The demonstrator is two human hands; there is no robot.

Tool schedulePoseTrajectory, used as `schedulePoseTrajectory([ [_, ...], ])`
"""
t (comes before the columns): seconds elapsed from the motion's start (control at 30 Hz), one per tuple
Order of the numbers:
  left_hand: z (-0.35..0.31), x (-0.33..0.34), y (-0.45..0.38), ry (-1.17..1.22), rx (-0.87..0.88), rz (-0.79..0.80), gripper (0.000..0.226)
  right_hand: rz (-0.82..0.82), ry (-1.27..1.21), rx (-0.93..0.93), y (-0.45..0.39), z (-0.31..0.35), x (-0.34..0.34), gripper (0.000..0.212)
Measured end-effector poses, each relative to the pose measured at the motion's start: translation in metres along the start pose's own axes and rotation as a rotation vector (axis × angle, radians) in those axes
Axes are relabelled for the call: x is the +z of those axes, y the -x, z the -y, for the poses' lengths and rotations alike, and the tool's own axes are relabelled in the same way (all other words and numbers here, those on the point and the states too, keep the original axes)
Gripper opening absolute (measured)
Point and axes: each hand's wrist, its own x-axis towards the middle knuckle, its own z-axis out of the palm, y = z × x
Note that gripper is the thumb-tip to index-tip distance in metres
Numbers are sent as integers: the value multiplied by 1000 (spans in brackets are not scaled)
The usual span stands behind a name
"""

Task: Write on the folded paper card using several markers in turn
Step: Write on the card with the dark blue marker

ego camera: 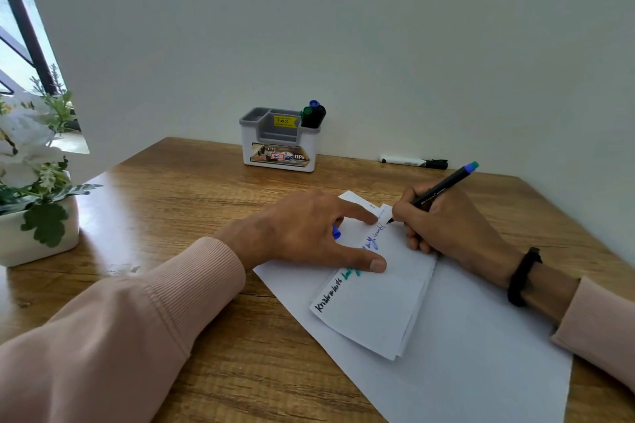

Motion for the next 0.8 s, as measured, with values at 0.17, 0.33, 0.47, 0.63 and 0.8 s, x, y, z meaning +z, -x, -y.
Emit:
schedulePoseTrajectory([
  [0.17, 2, 1, -2, -3, 1, 11, 78, -2, -6, 6, -2, -3, 1, 17],
  [0.33, 4, 3, -2, -5, 12, 10, 75, -162, -252, -45, -3, -7, -2, 20],
  [0.47, 12, 5, 0, 285, -13, -65, 30, -329, -372, -174, -1, -5, -7, 8],
  [0.63, 18, -4, 1, 901, -188, -166, 32, -255, -367, -359, 9, 0, -4, 27],
  [0.8, 16, -5, 0, 954, -203, -189, 27, -241, -177, -547, 20, 2, 0, 29],
])
